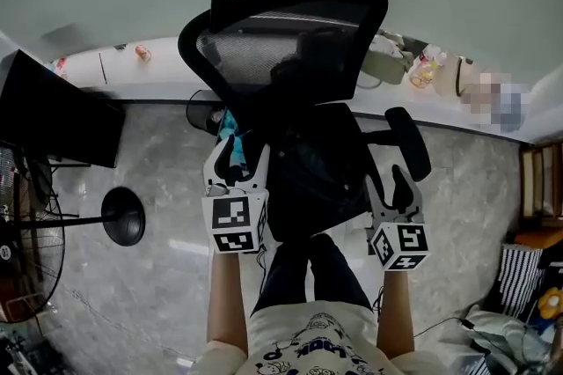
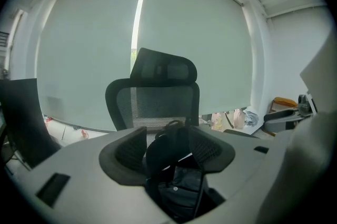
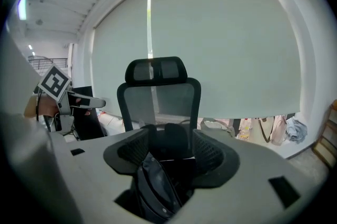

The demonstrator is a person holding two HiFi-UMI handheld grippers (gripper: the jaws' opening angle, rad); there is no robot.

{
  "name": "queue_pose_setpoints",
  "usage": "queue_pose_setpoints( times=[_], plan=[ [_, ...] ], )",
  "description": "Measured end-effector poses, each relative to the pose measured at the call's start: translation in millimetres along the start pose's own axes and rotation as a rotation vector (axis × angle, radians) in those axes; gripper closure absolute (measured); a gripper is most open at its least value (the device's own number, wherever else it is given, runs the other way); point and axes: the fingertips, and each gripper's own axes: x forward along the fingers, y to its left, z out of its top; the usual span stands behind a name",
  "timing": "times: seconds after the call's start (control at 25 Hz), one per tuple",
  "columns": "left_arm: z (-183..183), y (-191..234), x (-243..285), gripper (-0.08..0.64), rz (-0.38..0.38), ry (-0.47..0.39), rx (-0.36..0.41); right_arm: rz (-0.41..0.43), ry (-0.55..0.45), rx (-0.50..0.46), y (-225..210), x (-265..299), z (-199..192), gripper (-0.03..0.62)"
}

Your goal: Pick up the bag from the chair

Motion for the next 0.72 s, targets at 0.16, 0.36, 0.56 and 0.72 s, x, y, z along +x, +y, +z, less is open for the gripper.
queue_pose_setpoints(
  times=[0.16, 0.36, 0.56, 0.72],
  plan=[
    [-19.3, -5.5, 20.5, 0.299, -0.024, 0.033, -0.013, 0.018, 0.052, -0.006, -5.4, 13.3, -31.0, 0.319],
    [-37.8, -7.6, 43.0, 0.299, -0.046, 0.084, 0.0, 0.047, 0.151, 0.028, -5.2, 24.5, -68.5, 0.324],
    [-66.0, -13.2, 70.5, 0.301, -0.115, 0.136, 0.021, 0.078, 0.265, 0.04, 0.2, 31.3, -116.2, 0.324],
    [-99.4, -21.3, 103.4, 0.305, -0.16, 0.19, 0.032, 0.087, 0.34, 0.073, -5.6, 41.0, -154.8, 0.324]
  ],
)
